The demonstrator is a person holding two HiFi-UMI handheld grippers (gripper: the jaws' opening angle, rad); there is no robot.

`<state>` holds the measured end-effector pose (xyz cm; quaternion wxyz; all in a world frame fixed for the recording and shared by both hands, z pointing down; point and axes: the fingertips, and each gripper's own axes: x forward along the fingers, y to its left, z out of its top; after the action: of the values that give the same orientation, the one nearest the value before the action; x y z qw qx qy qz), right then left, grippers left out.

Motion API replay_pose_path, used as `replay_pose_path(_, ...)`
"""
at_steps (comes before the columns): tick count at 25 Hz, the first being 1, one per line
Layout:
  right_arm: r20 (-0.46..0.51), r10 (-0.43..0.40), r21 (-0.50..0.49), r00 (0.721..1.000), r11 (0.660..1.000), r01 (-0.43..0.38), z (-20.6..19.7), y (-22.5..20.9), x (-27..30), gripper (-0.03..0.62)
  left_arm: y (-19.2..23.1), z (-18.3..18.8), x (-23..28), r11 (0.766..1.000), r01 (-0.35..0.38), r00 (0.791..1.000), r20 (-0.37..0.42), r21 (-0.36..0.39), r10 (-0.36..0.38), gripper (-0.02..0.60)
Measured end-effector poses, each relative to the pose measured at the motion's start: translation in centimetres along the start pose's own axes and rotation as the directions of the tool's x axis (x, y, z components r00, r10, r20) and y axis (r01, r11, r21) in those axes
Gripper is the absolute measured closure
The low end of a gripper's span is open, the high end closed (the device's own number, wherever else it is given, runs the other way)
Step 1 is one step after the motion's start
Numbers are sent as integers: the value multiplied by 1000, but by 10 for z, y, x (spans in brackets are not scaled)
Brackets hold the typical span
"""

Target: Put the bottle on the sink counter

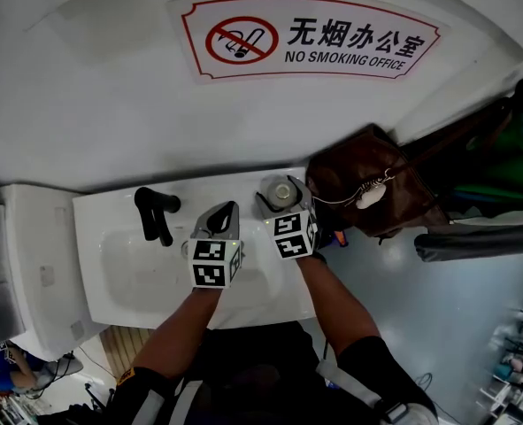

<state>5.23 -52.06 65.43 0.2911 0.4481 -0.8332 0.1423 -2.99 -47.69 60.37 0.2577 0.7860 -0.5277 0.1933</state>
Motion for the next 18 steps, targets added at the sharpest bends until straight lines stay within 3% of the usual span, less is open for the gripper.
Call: replay_pose_path(18, -43, 26, -17, 999, 999, -27, -8, 3, -2, 244, -4, -2, -14, 1000, 3, 1000, 4, 15, -3, 583)
